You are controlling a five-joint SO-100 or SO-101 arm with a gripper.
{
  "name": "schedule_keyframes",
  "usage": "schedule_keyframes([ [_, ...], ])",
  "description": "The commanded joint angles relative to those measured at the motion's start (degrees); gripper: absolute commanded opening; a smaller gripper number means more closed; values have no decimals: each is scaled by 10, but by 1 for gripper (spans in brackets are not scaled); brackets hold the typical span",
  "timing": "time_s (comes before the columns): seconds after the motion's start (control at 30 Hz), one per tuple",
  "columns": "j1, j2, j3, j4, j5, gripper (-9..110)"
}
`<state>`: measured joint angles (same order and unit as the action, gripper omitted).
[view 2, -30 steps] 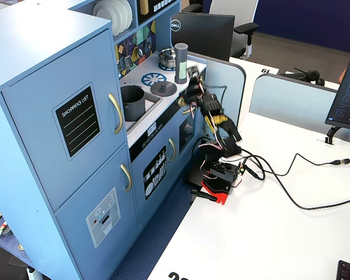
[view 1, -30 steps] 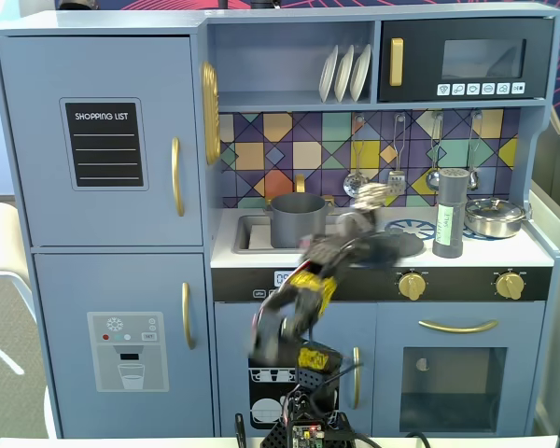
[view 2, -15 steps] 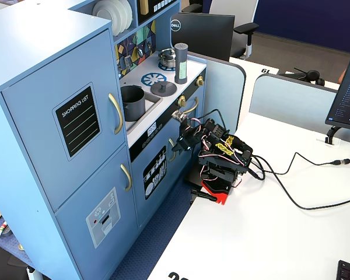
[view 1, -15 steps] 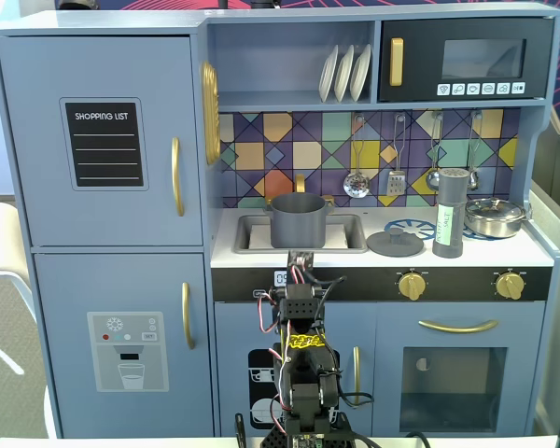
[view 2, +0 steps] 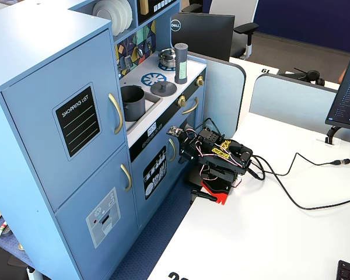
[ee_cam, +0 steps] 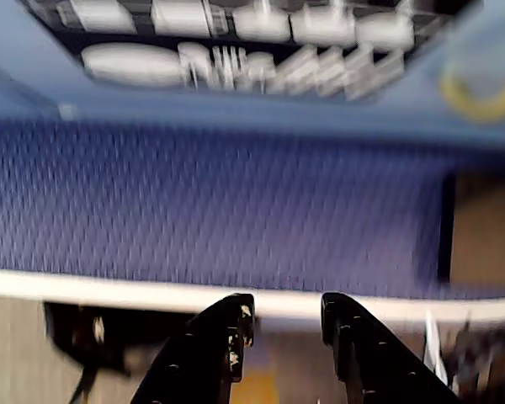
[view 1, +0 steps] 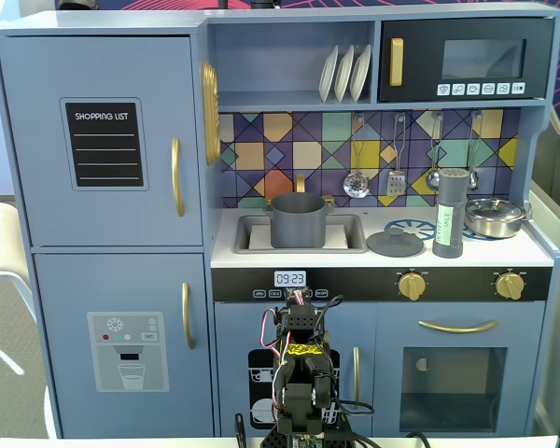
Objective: Put salt in the gray recipient
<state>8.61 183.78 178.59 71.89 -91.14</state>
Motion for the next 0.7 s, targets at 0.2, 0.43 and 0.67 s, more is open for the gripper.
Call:
schedule_keyframes([
  [0.2,7,7,0,41,33,2],
  [0.43,2,7,0,41,33,3],
  [0.67,2,7,0,41,33,4],
])
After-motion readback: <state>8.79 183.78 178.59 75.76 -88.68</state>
